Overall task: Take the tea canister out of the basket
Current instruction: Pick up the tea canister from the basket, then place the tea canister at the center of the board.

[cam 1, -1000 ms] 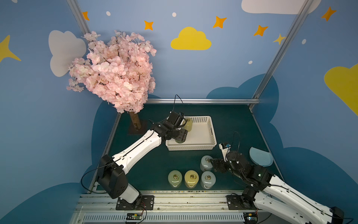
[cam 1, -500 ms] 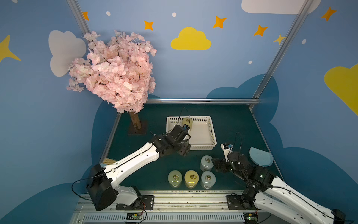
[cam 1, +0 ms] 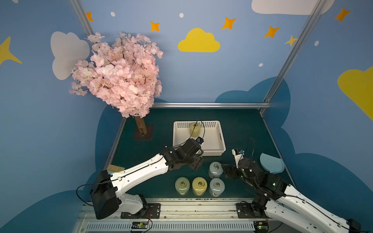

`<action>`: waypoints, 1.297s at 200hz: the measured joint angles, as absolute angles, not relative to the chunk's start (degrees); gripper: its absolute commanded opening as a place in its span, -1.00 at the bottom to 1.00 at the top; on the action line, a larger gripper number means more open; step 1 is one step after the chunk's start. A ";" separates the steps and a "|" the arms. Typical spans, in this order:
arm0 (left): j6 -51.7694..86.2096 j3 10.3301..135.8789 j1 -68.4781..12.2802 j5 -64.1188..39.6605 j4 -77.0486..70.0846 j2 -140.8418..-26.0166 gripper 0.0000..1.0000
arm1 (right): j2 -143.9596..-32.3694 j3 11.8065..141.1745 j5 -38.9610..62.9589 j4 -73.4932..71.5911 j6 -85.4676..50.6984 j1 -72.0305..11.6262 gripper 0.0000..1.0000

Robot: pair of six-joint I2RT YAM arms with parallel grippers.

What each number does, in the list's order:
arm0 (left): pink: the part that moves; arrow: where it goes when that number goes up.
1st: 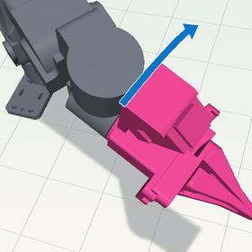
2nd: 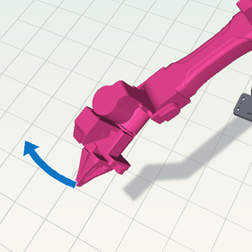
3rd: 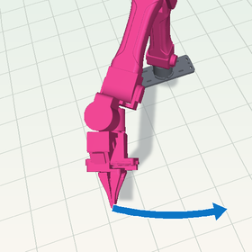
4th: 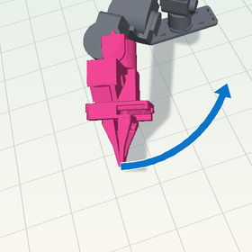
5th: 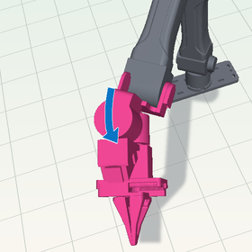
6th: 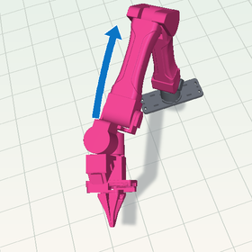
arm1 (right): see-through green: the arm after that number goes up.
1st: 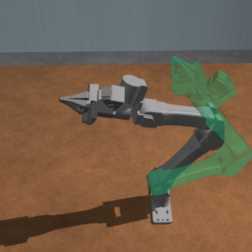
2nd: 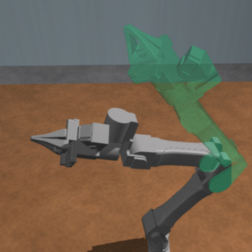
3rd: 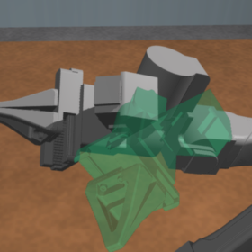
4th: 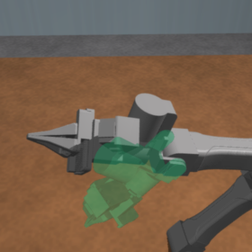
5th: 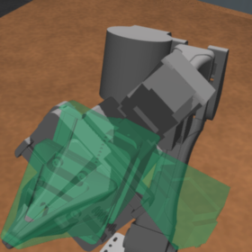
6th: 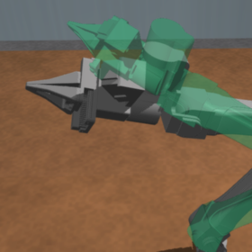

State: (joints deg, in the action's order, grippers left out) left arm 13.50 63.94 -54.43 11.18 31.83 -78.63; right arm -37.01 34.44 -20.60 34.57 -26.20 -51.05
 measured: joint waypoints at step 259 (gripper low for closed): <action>16.05 60.18 -56.88 12.25 23.49 -91.20 0.04 | -35.97 34.24 -20.62 34.59 -26.59 -50.96 0.97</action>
State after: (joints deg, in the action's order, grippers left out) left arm 16.05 60.18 -56.88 12.25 23.49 -91.20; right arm -35.97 34.24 -20.62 34.59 -26.59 -50.96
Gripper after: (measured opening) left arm 0.802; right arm 0.985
